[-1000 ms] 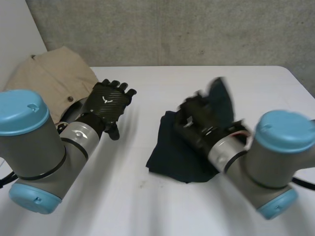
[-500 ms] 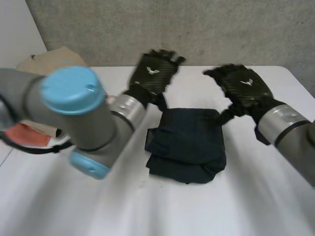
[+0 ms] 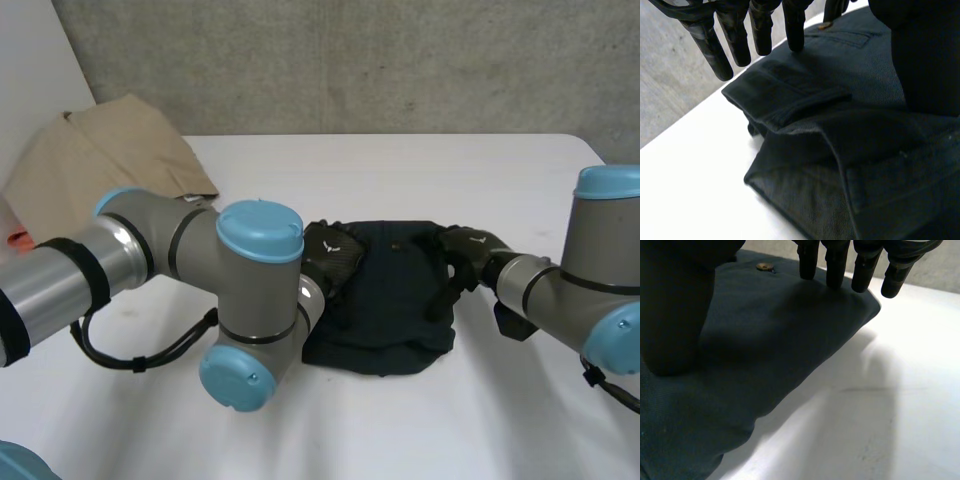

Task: Fold the laundry.

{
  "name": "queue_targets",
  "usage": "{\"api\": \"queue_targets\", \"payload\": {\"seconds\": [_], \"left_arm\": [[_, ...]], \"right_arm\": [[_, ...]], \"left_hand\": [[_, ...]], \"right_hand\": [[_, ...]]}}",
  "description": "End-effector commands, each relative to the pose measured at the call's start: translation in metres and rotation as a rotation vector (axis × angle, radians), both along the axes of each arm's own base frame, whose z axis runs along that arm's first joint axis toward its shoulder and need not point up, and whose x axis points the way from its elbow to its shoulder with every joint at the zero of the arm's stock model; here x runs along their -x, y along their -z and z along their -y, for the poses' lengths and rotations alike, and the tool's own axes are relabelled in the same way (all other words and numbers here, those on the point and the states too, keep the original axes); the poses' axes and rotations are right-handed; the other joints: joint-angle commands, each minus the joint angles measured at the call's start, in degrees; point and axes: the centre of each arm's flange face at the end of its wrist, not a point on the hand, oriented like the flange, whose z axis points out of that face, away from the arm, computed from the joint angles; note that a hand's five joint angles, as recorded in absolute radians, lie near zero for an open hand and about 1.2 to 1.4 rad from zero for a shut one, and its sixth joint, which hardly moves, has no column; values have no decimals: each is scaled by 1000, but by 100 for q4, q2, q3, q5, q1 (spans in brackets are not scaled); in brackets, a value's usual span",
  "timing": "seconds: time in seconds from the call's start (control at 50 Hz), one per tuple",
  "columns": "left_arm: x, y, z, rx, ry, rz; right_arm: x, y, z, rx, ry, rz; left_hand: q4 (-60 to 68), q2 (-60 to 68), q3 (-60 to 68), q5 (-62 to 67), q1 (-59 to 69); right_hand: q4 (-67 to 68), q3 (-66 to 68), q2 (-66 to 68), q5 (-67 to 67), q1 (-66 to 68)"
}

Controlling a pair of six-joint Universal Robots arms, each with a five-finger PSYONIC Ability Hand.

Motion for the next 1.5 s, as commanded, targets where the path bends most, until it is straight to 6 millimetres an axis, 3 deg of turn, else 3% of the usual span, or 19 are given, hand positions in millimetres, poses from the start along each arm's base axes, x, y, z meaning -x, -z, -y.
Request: {"api": "queue_targets", "payload": {"seconds": [0.02,0.12,0.2,0.3,0.34,0.44,0.52,0.62,0.72,0.84,1.0,1.24,1.32,1.36,1.4,1.5], "left_arm": [[-4,15,-6,-36,0,47],[-5,16,-4,-32,-12,52],[-6,3,-1,-10,-23,28],[-6,-34,-4,45,-13,-32],[-5,-42,-7,58,-7,-45],[-15,-86,-17,122,7,-113],[-22,-108,-28,145,72,-161],[-36,-115,-37,121,145,-177],[-46,-101,-42,46,205,-178],[-48,-88,-49,-7,231,-168],[-49,-87,-49,-5,230,-171],[-51,-96,-51,9,233,-188],[-51,-98,-52,6,230,-201],[-51,-101,-52,5,229,-211],[-51,-101,-52,4,230,-214],[-50,-102,-53,5,233,-215]], "right_arm": [[-2,12,0,21,-5,-99],[-5,15,-4,82,-48,-219],[-10,14,-12,130,-92,-296],[-11,6,-14,162,-76,-285],[-10,-1,-14,184,-56,-256],[2,-51,-20,347,69,-104],[15,-66,-31,369,169,-22],[42,-46,-35,231,283,15],[49,-23,-53,68,276,15],[40,0,-59,-17,198,58],[21,22,-62,-97,170,122],[-2,31,-58,-58,111,136],[-9,34,-57,-57,96,137],[-11,36,-53,-53,95,139],[-11,34,-47,-34,106,146],[-12,21,-31,27,157,176]], "left_hand": [[230,264,262,252,293],[230,264,262,252,293],[230,264,262,252,293],[180,214,212,202,243],[146,181,178,168,209],[-72,-37,-40,-49,-8],[-173,-139,-142,-151,-110],[-190,-156,-159,-168,-127],[-174,-139,-142,-152,-111],[-140,-106,-108,-118,-77],[-123,-89,-92,-101,-60],[-89,-55,-58,-67,-26],[-56,-22,-24,-34,7],[-22,12,9,0,41],[-22,12,9,0,41],[-22,12,10,0,41]], "right_hand": [[-164,-166,-190,-244,-265],[-164,-166,-190,-244,-265],[-164,-166,-190,-244,-265],[-164,-166,-190,-244,-265],[-164,-166,-190,-244,-265],[-164,-166,-190,-244,-265],[-164,-166,-190,-244,-265],[-164,-166,-190,-244,-265],[-164,-166,-190,-244,-265],[-164,-166,-190,-244,-265],[-164,-166,-190,-244,-265],[-125,-126,-150,-204,-225],[1589,1588,1564,1510,1489],[3436,3434,3410,3356,3335],[6816,6814,6790,6737,6715],[6836,6834,6810,6756,6735]]}}
